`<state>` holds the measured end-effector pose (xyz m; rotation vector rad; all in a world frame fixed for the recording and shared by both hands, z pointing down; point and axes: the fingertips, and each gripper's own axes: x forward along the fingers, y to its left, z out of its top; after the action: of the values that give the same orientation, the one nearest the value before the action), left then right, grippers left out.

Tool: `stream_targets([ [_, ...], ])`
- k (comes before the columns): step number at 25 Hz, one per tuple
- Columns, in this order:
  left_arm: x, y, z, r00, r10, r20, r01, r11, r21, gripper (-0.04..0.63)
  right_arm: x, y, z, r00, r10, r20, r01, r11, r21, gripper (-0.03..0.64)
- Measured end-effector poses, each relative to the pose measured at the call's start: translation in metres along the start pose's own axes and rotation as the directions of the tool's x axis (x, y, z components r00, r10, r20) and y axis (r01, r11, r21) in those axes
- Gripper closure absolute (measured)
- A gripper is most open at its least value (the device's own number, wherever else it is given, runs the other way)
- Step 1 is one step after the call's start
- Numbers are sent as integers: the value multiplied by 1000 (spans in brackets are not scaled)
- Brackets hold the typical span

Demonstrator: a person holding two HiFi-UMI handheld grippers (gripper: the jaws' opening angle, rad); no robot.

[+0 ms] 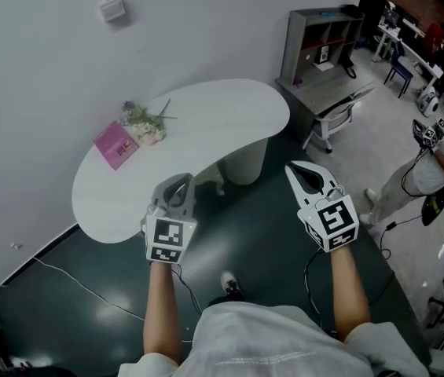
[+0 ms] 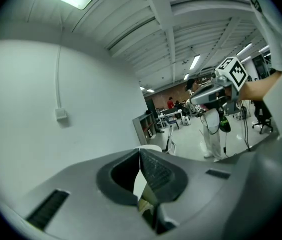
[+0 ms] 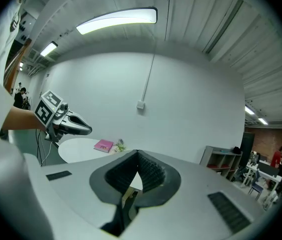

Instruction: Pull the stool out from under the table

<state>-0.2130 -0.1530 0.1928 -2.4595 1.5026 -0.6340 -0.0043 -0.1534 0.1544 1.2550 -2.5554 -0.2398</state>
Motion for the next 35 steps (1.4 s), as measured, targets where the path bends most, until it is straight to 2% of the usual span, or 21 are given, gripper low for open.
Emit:
stream_targets([
  [11,60,29,-14,999,-31,-25,31,1000,-2,578,62,-35,-24,999,-24,-42,24,1000,8,601],
  [16,84,23,-9,999,-18,-39,17,1000,-26,578,74,-61,-32,999,6,-40,-6,1000,1,601],
  [22,112,3,-8,997,-36,-65,29,994,-106,575,91,-94,-44,998,62,-33,-61,998,16,600],
  [23,117,0,-10,997,-42,-71,33,993,-116,523,94,-97,-48,997,68,-35,-67,997,25,599],
  [24,122,-2,-13,996,-48,-78,37,991,-126,461,96,-98,-53,996,75,-39,-74,997,37,578],
  [25,126,-4,-18,995,-52,-87,40,990,-137,442,99,-98,-59,995,84,-47,-82,995,48,513],
  [26,130,-6,-23,994,-56,-96,42,989,-145,440,102,-97,-66,994,91,-56,-88,994,58,476],
  [35,170,-49,-99,968,-167,-189,128,971,-203,439,120,-77,-146,985,97,-144,-77,988,135,422],
])
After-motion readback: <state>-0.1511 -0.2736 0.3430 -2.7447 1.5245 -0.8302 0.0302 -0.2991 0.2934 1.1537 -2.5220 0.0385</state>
